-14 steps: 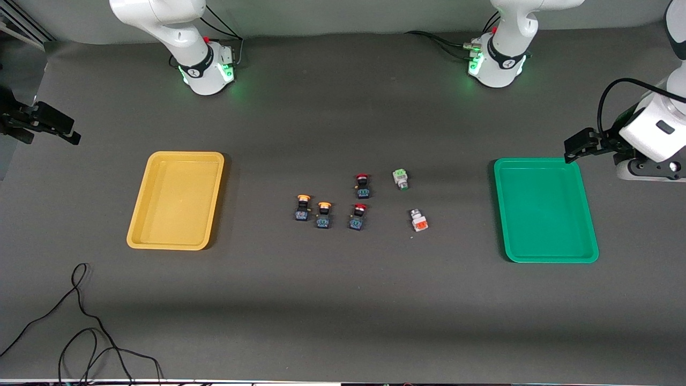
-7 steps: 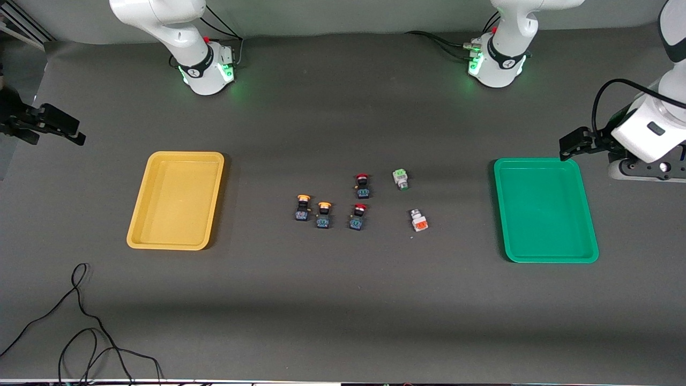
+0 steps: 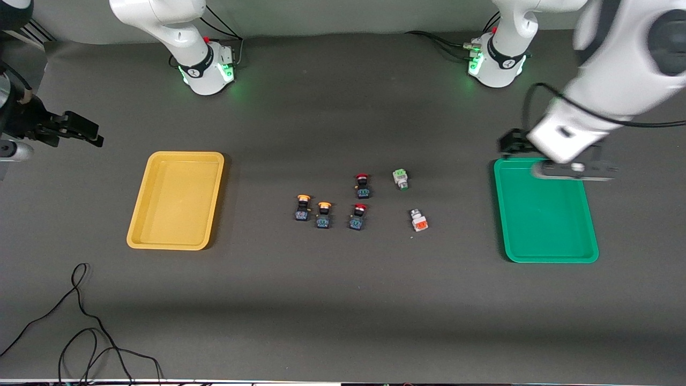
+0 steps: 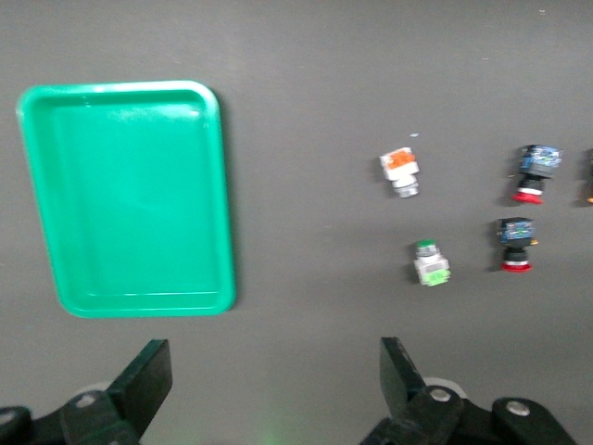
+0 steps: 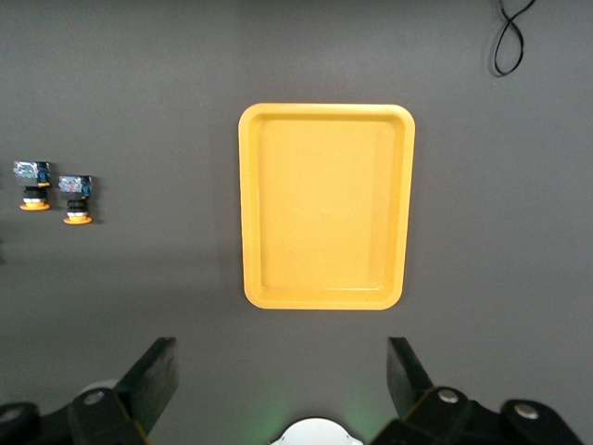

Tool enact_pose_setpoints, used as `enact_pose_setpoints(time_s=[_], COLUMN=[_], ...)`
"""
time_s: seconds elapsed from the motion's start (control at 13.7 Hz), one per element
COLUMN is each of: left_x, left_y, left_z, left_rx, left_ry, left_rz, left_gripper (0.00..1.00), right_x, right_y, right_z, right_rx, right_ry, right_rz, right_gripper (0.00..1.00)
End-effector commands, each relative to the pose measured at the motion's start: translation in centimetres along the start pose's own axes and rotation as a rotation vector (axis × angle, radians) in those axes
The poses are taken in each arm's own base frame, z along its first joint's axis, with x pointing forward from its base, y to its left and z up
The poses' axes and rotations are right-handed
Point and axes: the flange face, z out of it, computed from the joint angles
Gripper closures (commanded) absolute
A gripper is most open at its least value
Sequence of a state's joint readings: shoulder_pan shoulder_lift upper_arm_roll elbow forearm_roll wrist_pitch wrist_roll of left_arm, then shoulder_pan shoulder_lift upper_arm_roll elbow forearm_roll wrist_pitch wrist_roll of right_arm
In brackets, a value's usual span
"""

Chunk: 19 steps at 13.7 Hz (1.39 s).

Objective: Place green and yellow buttons in trays
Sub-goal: 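Reach the left gripper to the green button while the right gripper advances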

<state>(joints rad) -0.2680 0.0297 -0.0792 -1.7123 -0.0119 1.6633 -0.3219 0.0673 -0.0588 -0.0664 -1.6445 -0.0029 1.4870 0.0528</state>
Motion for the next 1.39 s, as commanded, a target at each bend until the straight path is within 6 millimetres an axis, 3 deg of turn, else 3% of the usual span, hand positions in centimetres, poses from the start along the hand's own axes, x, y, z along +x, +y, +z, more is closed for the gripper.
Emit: enact_pose_setpoints(time_s=[0.0,0.15,0.29,0.66,0.88,1.1,1.32], left_x=[-2.6,-4.7,-6.6,-8.1,-8.8,-8.1,-8.3], left_y=[6.5,11.5,14.5,15.2,14.8,15.9,17.2], left_z=[1.8,3.1,4.9,13.1,20.8,28.0,32.9], left_rx=[0.000,-0.010,-0.010,-0.009,-0.037,-0.043,-0.051], left_ry=[0.026,0.045,0.048,0.049,0.081,0.078,0.086], left_rz=[-0.060,-0.112,-0.139,-0.163,-0.158,-0.158,-0.177], left_gripper=[0.00,0.00,0.00,0.00,0.00,0.00,0.00], right_x=[-0.1,0.8,1.8,3.8,5.3,5.7,5.4], right_y=[-1.2,-3.2,-6.7,-16.9,-21.3,-23.7,-25.0], right_z=[0.1,1.0,2.3,8.5,14.3,20.1,25.3], right_rx=[-0.004,-0.009,-0.012,0.010,0.011,0.007,0.029], right_ry=[0.013,0.019,0.034,0.068,0.018,-0.020,-0.012], right_rz=[-0.033,-0.054,-0.030,0.082,0.098,0.122,0.132], right_gripper=[0.00,0.00,0.00,0.00,0.00,0.00,0.00])
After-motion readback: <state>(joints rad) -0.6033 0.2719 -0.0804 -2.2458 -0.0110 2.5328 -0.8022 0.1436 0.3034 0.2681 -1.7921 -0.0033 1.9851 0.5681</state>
